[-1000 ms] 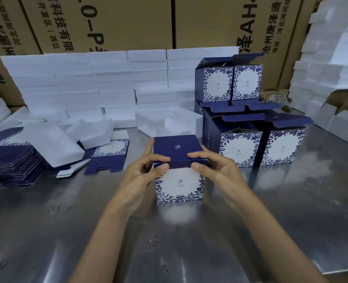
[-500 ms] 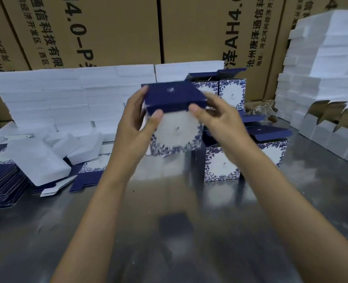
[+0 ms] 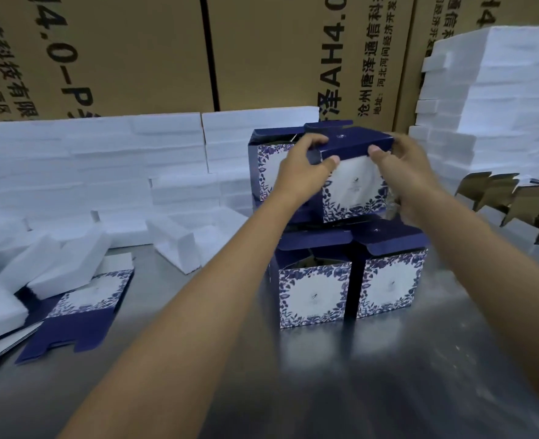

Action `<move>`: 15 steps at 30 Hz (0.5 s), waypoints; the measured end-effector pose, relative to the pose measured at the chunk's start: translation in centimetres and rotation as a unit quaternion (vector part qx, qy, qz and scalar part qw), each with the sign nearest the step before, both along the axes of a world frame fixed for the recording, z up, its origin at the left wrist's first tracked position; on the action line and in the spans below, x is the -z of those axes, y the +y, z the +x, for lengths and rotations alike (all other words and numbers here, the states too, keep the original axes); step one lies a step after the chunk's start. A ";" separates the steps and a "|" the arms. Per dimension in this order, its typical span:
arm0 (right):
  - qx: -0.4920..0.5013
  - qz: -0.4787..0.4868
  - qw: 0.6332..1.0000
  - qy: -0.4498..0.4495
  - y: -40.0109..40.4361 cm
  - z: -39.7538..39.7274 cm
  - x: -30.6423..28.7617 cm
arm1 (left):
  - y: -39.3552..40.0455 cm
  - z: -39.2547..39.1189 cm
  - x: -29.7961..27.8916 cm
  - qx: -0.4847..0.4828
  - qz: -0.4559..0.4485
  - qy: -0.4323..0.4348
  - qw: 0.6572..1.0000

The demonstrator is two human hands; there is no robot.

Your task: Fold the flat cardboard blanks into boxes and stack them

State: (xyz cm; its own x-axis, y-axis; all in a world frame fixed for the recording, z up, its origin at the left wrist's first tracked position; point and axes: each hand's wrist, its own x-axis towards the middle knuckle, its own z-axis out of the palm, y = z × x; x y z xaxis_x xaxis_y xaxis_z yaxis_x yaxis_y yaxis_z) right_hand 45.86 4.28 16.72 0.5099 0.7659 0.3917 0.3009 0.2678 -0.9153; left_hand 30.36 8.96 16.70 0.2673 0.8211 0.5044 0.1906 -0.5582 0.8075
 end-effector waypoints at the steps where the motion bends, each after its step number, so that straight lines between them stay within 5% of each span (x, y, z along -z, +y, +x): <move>1: 0.008 -0.010 1.000 0.007 0.9 0.8 0.6 | 0.9 0.8 0.5 0.007 -0.002 0.011 1.000; 8: 0.098 -0.101 0.987 -0.074 4.0 4.2 4.8 | 4.7 3.1 2.8 0.004 -0.011 0.050 0.999; 15: 0.070 -0.179 0.972 -0.134 4.1 3.0 4.0 | 5.0 2.7 1.8 -0.018 -0.024 0.096 0.995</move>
State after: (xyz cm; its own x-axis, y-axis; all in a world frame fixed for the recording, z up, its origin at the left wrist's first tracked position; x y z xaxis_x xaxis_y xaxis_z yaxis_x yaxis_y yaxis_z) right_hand 48.88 8.42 12.69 0.5346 0.8083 0.2467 0.5521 -0.1130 -0.8261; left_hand 33.08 13.93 14.94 0.3252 0.8540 0.4062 0.3625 -0.5093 0.7805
